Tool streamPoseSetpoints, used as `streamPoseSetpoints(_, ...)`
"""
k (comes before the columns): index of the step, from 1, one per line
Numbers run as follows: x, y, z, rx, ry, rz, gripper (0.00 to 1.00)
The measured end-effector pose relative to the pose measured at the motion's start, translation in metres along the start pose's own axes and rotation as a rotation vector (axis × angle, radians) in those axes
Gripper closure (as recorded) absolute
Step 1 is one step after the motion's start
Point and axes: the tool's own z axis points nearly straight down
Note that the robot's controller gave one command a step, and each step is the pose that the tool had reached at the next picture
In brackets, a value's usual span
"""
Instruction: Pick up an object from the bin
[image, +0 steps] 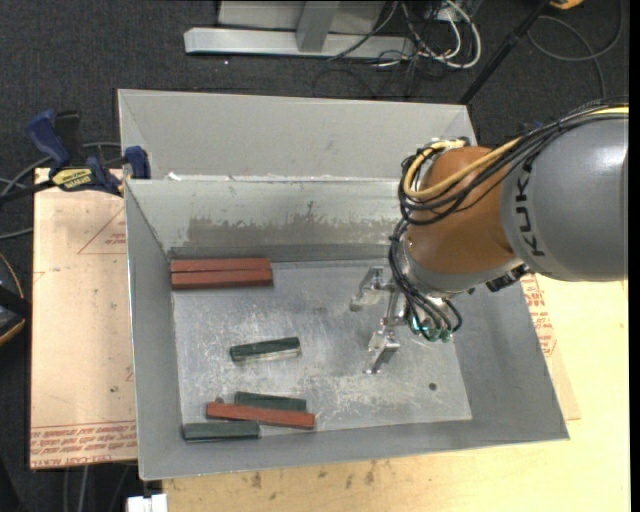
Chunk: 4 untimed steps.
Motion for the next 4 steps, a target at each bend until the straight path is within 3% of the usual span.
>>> streamPoseSetpoints(1, 0.011, 0.046, 0.014, 0.001, -0.001, 0.065, 0.0)
streamPoseSetpoints(2, -0.023, 0.069, 0.02, -0.001, -0.002, -0.051, 0.0)
streamPoseSetpoints(3, -0.002, 0.107, 0.057, -0.004, -0.016, 0.012, 1.0)
streamPoseSetpoints(4, -0.002, 0.107, 0.057, -0.004, -0.016, 0.012, 1.0)
